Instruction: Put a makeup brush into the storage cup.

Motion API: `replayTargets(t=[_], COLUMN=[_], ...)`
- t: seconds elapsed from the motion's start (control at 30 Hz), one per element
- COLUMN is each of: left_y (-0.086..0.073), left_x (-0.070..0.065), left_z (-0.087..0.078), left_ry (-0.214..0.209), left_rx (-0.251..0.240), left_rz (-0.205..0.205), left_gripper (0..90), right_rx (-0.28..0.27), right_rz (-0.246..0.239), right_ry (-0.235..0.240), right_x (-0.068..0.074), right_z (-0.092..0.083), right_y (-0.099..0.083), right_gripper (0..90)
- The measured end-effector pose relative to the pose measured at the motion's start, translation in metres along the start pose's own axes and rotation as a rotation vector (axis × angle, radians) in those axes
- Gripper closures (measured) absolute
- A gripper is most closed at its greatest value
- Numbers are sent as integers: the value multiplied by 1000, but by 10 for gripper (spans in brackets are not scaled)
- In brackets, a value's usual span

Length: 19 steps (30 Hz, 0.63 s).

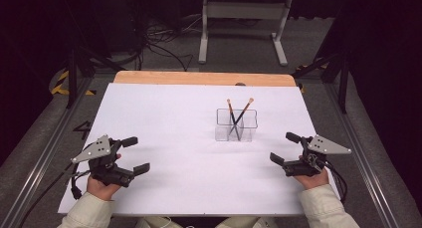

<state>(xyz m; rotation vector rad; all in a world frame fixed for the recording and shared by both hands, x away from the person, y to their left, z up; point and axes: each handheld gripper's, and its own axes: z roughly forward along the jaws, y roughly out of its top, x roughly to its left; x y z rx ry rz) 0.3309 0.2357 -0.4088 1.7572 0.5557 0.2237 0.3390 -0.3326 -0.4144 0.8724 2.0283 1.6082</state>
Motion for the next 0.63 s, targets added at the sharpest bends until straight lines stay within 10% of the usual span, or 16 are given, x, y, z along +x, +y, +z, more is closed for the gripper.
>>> replayTargets(t=[0.63], left_y=[-7], left_x=[8], left_z=[0], left_ry=[10], left_rx=[-22], left_rz=[-33], left_gripper=[4], right_rx=[12], right_rz=[26], right_ry=[-13], right_x=[-6], right_z=[-1], right_y=[-14], right_gripper=[0])
